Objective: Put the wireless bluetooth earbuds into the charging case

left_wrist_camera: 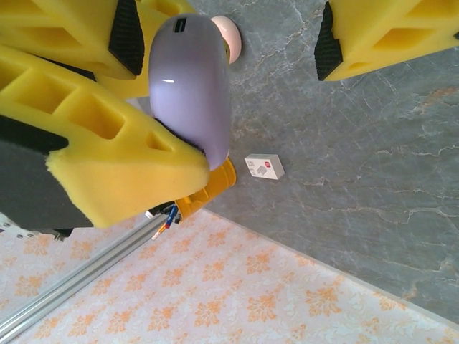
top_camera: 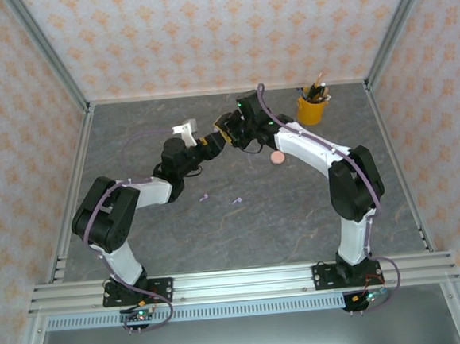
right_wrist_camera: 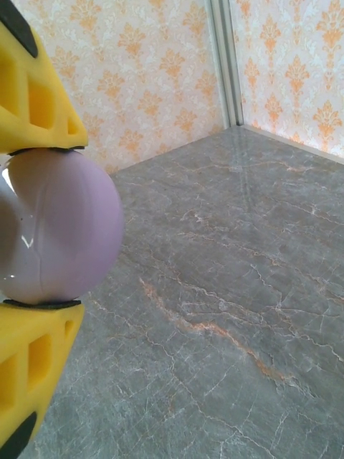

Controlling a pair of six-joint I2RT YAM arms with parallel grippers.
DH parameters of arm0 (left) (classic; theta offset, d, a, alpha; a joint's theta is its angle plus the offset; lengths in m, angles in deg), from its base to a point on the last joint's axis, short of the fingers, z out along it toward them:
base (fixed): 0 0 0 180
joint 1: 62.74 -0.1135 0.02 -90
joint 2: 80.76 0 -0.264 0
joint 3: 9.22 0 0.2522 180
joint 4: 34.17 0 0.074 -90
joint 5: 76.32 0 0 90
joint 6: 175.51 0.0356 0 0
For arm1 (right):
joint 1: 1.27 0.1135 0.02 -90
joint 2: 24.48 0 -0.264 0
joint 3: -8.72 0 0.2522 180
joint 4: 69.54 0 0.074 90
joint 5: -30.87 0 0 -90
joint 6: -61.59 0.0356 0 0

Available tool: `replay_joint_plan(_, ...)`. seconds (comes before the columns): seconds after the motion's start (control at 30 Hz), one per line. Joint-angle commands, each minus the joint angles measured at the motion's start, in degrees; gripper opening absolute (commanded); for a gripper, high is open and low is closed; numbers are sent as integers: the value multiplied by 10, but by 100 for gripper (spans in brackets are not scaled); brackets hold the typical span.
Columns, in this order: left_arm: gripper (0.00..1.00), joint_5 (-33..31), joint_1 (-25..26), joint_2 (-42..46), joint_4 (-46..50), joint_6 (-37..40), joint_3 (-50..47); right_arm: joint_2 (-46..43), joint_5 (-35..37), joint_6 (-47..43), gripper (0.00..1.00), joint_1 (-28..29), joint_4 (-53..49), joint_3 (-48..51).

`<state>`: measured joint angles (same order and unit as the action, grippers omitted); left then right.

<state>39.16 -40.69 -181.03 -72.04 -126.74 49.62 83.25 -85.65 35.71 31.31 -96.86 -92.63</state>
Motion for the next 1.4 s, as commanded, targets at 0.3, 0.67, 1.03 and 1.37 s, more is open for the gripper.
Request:
replay_joint_plan(0.3,51,-23,3,-15,-36,-12,24,-33,-11,3,41,-3,12,13)
replay_joint_plan(0.67,62,-79,-1,58,12,6,-8,-67,11,10,43,-34,38,69)
replay_joint_plan(1.03,100,-230,-96,123,435,47,125,-95,36,-79,66,-46,2,103)
replay_joint_plan(1.37,100,-325,-167,-55,762,103,409,-132,55,-203,73,-46,-45,149)
